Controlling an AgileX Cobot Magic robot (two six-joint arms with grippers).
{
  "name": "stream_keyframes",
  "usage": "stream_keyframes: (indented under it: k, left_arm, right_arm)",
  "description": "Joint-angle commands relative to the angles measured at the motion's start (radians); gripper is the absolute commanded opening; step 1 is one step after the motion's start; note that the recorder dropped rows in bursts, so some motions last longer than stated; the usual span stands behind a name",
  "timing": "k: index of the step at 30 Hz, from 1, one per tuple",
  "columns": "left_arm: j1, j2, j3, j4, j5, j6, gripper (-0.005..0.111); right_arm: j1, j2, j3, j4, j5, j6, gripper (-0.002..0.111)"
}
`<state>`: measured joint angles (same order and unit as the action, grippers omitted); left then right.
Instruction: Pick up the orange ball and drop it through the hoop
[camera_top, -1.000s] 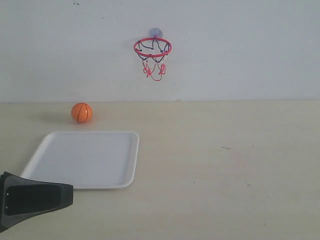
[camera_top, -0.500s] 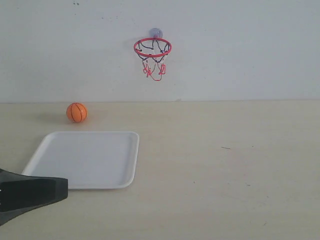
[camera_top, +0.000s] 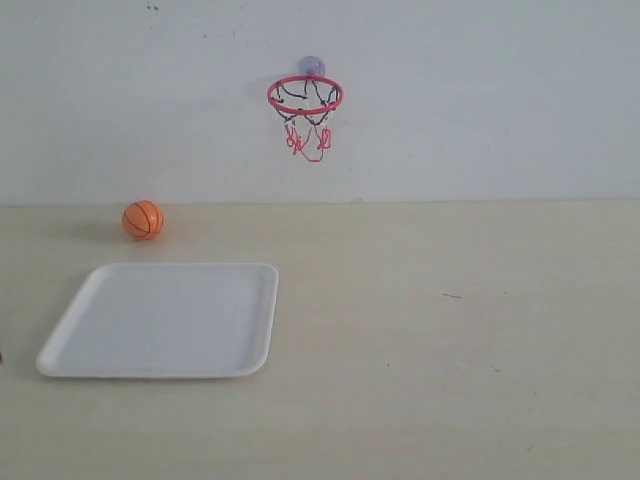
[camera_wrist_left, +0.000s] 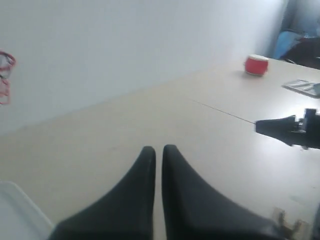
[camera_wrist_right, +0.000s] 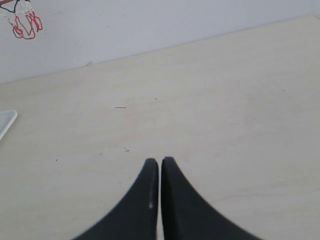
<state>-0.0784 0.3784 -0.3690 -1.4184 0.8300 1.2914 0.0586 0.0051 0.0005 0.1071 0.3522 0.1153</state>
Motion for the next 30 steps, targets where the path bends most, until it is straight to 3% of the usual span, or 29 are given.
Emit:
stream_keyframes:
  k: [1,6,10,15,22,26,28,30]
  left_arm:
    - [-0.002,-0.135,0.005,0.040,-0.197,0.027,0.004]
    - [-0.002,-0.256,0.023,0.059,-0.351,0.027,0.004]
    - [-0.002,-0.338,0.073,0.164,-0.413,0.027,0.004]
    - [-0.002,-0.378,0.205,0.287,-0.423,0.027,0.004]
    - [-0.002,-0.378,0.308,0.282,-0.441,-0.031,0.004]
    - [-0.002,-0.378,0.308,0.221,-0.543,-0.255,0.004]
    - [-0.002,-0.378,0.308,0.190,-0.630,-0.501,0.004]
    - [-0.002,-0.378,0.308,0.269,-0.698,-0.718,0.004]
  right_arm:
    - [-0.008,-0.005,0.000,-0.009,-0.004,-0.003,0.001]
    - [-0.008,-0.005,0.000,-0.009,-0.004,-0.003,0.001]
    - [-0.008,-0.005,0.000,-0.009,-0.004,-0.003,0.001]
    - [-0.008,-0.005,0.000,-0.009,-0.004,-0.003,0.001]
    - [-0.008,-0.005,0.000,-0.009,-0.006,-0.003,0.001]
    - [-0.008,-0.005,0.000,-0.009,-0.006,-0.003,0.001]
    - [-0.008,-0.005,0.000,-0.009,-0.006,-0.003,0.001]
    - [-0.008,-0.005,0.000,-0.009,-0.006,-0.003,0.001]
